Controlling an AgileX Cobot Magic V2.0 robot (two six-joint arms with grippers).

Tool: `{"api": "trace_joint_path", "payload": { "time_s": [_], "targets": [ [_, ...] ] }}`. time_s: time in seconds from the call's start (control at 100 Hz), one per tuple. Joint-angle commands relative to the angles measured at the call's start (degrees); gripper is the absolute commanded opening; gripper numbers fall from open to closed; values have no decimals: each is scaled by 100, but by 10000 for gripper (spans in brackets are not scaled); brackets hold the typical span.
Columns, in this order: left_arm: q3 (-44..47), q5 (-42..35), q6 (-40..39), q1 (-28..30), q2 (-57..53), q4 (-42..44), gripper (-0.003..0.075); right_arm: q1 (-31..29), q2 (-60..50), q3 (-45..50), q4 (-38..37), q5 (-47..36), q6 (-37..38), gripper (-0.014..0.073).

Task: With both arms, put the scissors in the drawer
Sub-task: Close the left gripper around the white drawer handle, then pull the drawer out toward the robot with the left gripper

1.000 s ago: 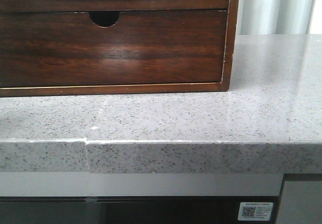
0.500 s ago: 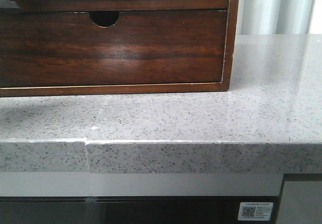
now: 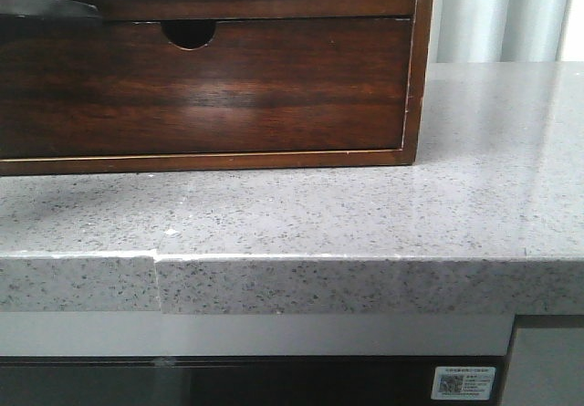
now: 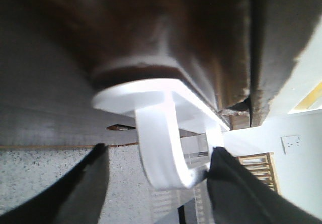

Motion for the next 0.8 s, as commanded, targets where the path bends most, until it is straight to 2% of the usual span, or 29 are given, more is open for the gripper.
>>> {"api": "trace_joint_path", "payload": {
  "time_s": [0.0, 0.28, 0.44, 0.79],
  "targets": [
    [-191, 265, 56, 4, -97, -556, 287, -29, 88, -201, -25, -466, -16, 549],
    [-382, 238, 90, 4, -97, -556, 140, -29, 88, -201, -25, -466, -16, 549],
    [-382, 101, 141, 4, -97, -556, 96, -29, 88, -201, -25, -466, -16, 549],
    [-391, 309, 51, 4, -97, -556, 26, -29, 88, -201, -25, -466, -16, 549]
  ]
}}
